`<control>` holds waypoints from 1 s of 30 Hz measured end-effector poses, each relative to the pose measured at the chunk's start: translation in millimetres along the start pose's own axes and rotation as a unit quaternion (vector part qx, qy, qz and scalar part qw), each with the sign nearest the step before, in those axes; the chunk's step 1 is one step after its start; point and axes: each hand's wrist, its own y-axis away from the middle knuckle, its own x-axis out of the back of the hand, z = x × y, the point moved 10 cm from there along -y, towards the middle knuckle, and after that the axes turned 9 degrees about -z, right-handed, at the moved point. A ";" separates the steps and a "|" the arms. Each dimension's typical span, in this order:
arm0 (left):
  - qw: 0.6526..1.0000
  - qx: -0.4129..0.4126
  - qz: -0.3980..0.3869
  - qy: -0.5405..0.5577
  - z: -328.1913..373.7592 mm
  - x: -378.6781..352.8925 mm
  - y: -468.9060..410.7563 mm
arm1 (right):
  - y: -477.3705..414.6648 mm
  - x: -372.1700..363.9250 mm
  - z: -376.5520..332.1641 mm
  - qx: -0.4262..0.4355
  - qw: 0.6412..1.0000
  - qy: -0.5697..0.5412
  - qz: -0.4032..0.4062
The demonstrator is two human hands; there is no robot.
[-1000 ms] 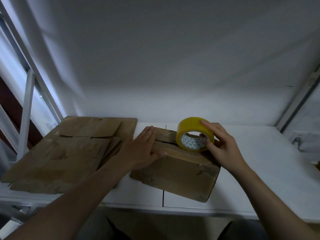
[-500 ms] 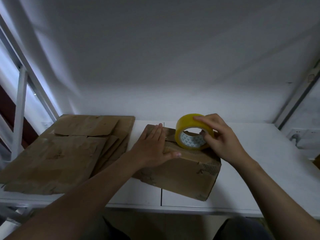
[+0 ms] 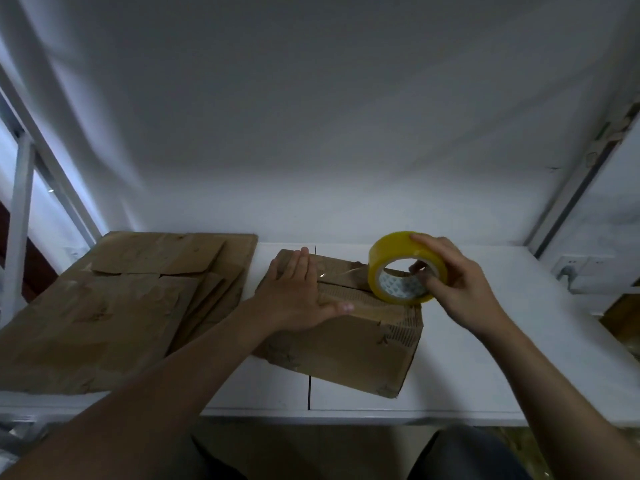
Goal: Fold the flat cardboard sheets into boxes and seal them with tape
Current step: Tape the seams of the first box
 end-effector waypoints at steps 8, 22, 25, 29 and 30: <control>0.999 -0.026 -0.020 0.026 43.4 3.9 -11.6 | 18.1 -9.2 7.4 0.030 0.994 -0.030 0.104; 0.977 -0.166 0.060 -0.122 49.2 13.5 -14.9 | 1.9 -12.7 -15.1 0.026 0.998 0.050 0.038; 0.974 -0.166 0.080 -0.133 31.2 27.5 -21.0 | -2.4 -13.6 -19.5 0.020 0.997 0.072 0.028; 0.964 -0.165 0.103 -0.179 -5.5 38.0 -34.9 | -7.4 -21.9 -23.5 0.005 0.997 0.075 0.016; 0.962 -0.163 0.107 -0.189 -15.0 38.2 -38.8 | -9.9 -25.8 -25.7 0.006 0.996 0.086 0.011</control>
